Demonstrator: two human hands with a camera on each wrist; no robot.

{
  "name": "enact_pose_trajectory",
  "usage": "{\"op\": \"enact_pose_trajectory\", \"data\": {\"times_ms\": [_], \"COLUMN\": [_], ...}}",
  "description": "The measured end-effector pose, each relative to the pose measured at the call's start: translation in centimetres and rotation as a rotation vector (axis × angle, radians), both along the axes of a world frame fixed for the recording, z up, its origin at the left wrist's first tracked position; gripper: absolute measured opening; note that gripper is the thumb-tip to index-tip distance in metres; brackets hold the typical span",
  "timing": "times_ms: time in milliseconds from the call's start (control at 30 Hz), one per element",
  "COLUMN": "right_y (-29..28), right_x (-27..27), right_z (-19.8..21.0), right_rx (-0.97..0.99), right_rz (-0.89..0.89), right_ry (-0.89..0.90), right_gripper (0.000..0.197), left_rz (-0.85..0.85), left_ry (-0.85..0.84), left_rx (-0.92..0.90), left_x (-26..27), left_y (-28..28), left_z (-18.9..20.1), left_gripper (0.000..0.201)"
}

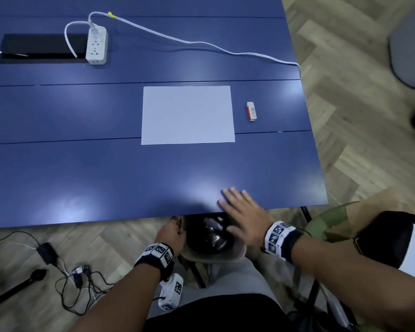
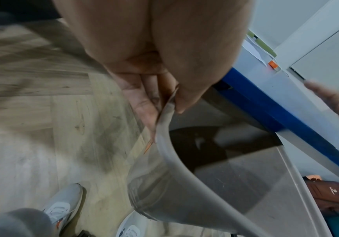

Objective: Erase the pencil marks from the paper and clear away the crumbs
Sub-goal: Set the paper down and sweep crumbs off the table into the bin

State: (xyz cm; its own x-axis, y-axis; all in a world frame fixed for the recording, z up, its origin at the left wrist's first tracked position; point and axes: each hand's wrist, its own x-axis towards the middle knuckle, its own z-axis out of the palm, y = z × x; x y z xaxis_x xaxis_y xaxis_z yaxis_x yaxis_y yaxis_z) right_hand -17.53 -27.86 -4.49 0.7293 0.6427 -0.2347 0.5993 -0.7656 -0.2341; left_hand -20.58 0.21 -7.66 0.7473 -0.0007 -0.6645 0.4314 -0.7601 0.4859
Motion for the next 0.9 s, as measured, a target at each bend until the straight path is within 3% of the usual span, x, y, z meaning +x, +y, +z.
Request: {"op": "enact_pose_trajectory", "data": {"times_ms": [100,167,300,433,667,800,900], "right_y": [-6.6,-9.1,-6.8,-0.8,5.4,4.0,2.7], "right_x": [4.9,6.4,5.4,1.8,-5.3,-0.2,7.1], "right_z": [0.7,0.1,-2.0,-2.2,-0.9,1.1,1.2], "right_rx": [-0.148,-0.246,-0.279,-0.182,-0.037,0.057,-0.032], "right_rz": [-0.336,-0.421,-0.501,-0.405,-0.035,-0.069,-0.151], "right_ry": [0.01,0.055,0.019,-0.014,0.092,-0.016,-0.039], "right_gripper": [0.079,0.083,0.086,0.088,0.082,0.072,0.075], "left_rz": [0.0,0.005,0.009,0.015,0.035,0.029,0.021], "left_ry": [-0.009,-0.004,0.008,0.013,0.009,0.006,0.007], "left_rx": [0.006,0.009,0.023,0.021,0.021,0.027,0.035], "left_x": [0.2,0.2,0.1,0.1,0.2,0.4,0.4], "left_y": [-0.1,-0.2,-0.2,-0.3,-0.8,-0.8,-1.0], "left_z": [0.1,0.2,0.2,0.1,0.2,0.2,0.3], "left_gripper": [0.022,0.022,0.022,0.022,0.02,0.02,0.023]}}
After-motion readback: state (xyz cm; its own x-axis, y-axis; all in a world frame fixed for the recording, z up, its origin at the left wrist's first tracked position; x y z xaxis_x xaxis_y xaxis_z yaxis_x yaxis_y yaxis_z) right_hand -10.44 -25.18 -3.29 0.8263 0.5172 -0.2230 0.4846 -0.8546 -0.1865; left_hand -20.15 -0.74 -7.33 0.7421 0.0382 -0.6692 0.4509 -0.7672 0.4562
